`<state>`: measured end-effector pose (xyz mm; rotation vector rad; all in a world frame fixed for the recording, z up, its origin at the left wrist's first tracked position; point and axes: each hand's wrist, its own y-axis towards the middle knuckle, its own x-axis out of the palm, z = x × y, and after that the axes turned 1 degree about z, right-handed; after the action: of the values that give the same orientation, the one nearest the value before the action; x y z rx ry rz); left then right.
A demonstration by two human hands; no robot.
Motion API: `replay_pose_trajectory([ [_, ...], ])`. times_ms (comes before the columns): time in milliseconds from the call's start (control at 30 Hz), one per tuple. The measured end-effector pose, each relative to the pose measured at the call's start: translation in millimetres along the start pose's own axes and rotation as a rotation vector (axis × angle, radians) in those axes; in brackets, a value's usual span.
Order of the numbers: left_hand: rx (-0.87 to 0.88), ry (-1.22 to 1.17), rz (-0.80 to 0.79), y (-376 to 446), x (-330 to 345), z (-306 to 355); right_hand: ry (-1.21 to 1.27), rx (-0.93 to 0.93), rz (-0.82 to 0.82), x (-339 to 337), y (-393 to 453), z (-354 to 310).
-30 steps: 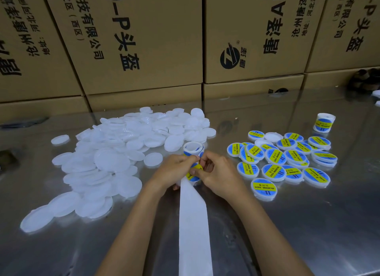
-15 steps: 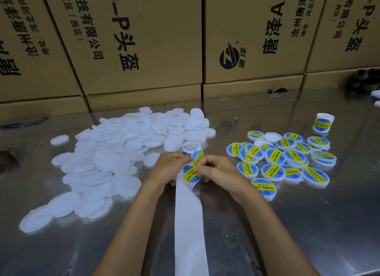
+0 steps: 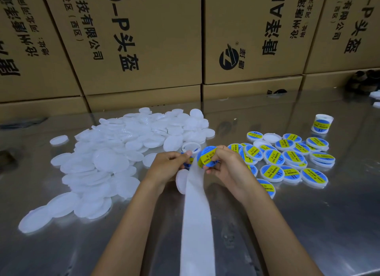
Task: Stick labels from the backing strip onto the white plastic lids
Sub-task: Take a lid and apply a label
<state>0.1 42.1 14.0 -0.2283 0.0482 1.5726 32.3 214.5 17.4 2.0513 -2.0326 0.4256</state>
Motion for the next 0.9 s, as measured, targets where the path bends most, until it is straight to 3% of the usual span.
replay_pose_trajectory([
  [200, -0.127, -0.066, -0.074, -2.8, -14.1, 4.3, 0.012, 0.003, 0.072, -1.3, 2.0, 0.3],
  [400, -0.145, -0.025, -0.186, -5.2, -33.8, 7.9, -0.013, -0.006, 0.110, 1.1, 2.1, -0.1],
  [533, -0.084, -0.031, -0.128, -5.3, -34.3, 10.7, -0.009, -0.021, 0.113, 3.8, 0.6, -0.7],
  [667, 0.000, -0.235, -0.010, -6.1, -25.9, 14.7, -0.010, -0.086, 0.102, 8.0, -2.6, -2.5],
  [900, 0.080, -0.403, -0.083, -16.2, -3.0, 23.8, -0.047, -0.233, 0.098, 19.4, -5.0, -2.0],
])
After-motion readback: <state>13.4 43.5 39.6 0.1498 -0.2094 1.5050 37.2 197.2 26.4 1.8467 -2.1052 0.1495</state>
